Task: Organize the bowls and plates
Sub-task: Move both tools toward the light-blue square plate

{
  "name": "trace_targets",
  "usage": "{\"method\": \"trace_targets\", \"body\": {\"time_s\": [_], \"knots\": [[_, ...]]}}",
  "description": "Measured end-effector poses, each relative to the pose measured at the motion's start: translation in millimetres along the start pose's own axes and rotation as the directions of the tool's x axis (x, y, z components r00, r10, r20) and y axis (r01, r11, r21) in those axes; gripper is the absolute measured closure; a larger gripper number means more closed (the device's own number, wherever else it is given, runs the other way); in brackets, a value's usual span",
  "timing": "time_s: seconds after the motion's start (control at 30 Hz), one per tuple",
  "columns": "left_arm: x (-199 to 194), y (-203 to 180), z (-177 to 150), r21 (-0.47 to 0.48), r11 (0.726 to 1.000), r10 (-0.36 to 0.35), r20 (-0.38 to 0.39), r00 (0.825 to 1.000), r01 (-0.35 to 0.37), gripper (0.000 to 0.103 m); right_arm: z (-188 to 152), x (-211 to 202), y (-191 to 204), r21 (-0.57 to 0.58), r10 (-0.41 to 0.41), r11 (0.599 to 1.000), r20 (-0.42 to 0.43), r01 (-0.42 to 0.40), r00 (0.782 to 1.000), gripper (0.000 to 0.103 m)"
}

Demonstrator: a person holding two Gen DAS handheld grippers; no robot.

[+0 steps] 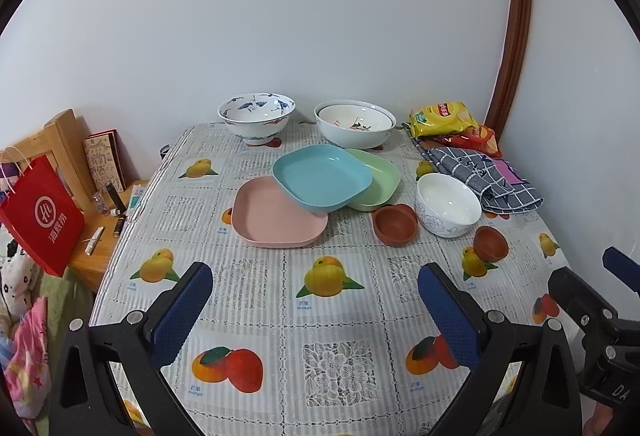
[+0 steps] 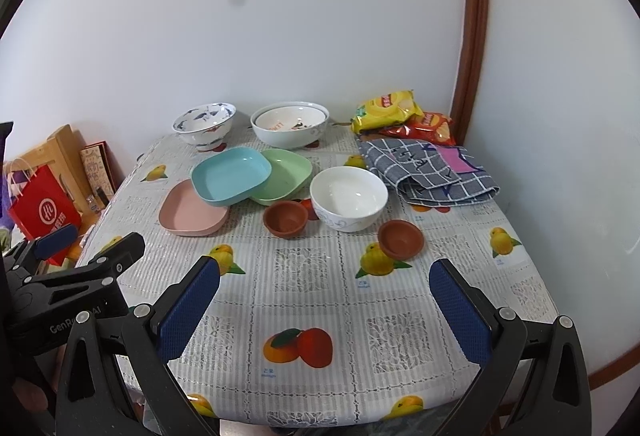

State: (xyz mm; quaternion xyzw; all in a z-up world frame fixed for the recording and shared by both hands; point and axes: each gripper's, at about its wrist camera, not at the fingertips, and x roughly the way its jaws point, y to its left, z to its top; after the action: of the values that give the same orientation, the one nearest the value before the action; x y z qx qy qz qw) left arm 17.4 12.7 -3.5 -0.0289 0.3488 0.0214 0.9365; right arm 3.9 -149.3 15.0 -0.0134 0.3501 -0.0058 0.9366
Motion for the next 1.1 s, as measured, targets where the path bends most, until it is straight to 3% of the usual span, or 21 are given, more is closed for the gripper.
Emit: {"method": "trace_targets", "body": {"time_s": [1.1], "knots": [[45.9, -7.7, 27.3, 0.025, 1.0, 0.005, -0.052, 0.999, -0.004, 0.0, 25.0, 46.7, -16.0, 0.044, 0.02, 0.999, -0.03, -0.018, 0.999, 0.0]]}}
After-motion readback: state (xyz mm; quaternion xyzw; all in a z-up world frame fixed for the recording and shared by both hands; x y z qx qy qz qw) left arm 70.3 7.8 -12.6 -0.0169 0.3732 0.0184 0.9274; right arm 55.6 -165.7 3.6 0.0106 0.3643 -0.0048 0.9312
